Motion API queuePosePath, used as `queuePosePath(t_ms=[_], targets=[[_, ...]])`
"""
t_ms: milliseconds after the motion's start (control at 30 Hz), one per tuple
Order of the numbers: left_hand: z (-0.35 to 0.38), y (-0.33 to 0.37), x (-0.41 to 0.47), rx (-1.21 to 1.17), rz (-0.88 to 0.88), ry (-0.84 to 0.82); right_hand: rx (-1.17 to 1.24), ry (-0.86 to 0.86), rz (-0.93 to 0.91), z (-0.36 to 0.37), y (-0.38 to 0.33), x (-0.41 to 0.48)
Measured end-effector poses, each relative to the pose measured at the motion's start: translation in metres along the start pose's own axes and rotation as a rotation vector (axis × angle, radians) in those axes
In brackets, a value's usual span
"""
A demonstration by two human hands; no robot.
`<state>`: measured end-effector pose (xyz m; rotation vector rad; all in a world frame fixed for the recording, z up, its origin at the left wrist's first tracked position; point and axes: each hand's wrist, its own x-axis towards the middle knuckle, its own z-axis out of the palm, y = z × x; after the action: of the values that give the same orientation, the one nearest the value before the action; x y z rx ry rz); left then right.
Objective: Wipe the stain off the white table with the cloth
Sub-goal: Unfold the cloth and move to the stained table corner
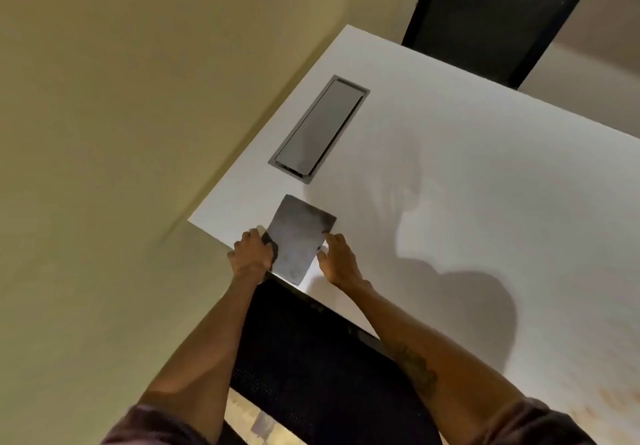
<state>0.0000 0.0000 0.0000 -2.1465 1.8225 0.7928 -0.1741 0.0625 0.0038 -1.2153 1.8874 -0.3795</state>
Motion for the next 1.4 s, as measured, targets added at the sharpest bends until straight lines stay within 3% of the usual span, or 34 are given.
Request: queuePosePath(t_ms=[233,367,967,1400], targets=[[0.008,-0.004,0.013,-0.053,-0.05,0.004,0.395,0.022,0.238,0.001,-0.007,0.033],[0.011,0.0,0.017,-0.09,-0.088,-0.009,0.464,0.068,0.345,0.011,-0.005,0.038],[0.0,0.008,0.006,-0.207,0.073,0.026,0.354,0.225,0.189,0.013,-0.004,0.029],[0.002,0.119,-0.042,-0.197,0.344,0.064,0.41,0.563,0.201,-0.069,0.046,-0.023]])
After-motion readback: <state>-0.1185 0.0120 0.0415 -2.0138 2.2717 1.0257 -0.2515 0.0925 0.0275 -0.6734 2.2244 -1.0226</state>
